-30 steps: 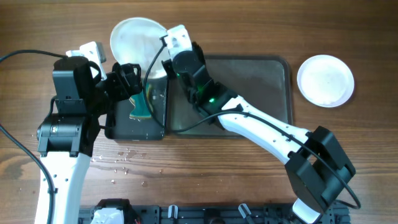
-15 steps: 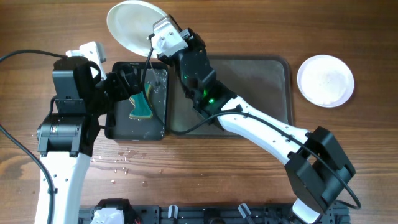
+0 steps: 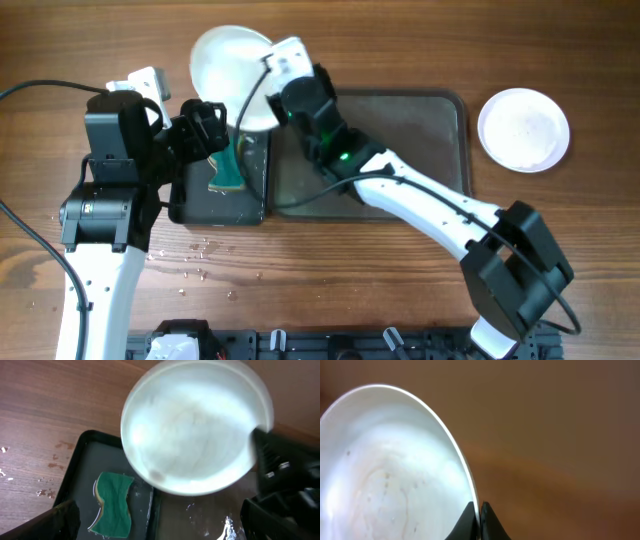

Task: Clean dirty plates on tray and stack at the side
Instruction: 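Lift the cleaned plate by its rim with the right gripper, then carry the plate right and stack it on the clean plates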

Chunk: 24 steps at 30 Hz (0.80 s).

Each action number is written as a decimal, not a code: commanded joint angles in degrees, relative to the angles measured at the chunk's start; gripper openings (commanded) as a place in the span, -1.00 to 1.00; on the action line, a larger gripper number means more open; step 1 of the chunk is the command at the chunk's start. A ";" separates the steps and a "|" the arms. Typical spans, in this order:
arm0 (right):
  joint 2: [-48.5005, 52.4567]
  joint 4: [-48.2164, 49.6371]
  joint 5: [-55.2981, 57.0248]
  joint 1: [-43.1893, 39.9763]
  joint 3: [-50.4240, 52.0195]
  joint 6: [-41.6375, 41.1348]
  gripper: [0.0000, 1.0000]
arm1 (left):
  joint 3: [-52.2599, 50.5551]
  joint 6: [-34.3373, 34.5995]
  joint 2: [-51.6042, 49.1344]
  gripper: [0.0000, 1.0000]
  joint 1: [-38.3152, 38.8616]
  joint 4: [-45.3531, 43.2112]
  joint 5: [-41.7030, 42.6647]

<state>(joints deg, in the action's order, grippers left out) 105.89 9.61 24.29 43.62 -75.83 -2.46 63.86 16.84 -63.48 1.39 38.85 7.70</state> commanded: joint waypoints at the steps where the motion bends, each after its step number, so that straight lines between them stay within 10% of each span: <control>1: 0.48 -6.86 -14.08 -3.63 -0.66 -23.67 -0.91 | 0.66 0.33 -0.07 1.00 0.09 -0.15 -0.33; 11: 0.20 -19.87 -40.24 -18.75 -0.66 -28.63 -0.91 | 0.66 0.33 -0.07 1.00 0.09 -0.15 -0.33; 24: -0.37 -40.85 -45.38 -54.18 -0.66 -24.11 -0.91 | 0.66 0.31 -0.07 1.00 0.09 -0.15 -0.31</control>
<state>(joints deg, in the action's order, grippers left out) 105.86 -28.47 -18.57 -4.21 -75.81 -29.61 63.86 16.84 -63.48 1.39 38.83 7.70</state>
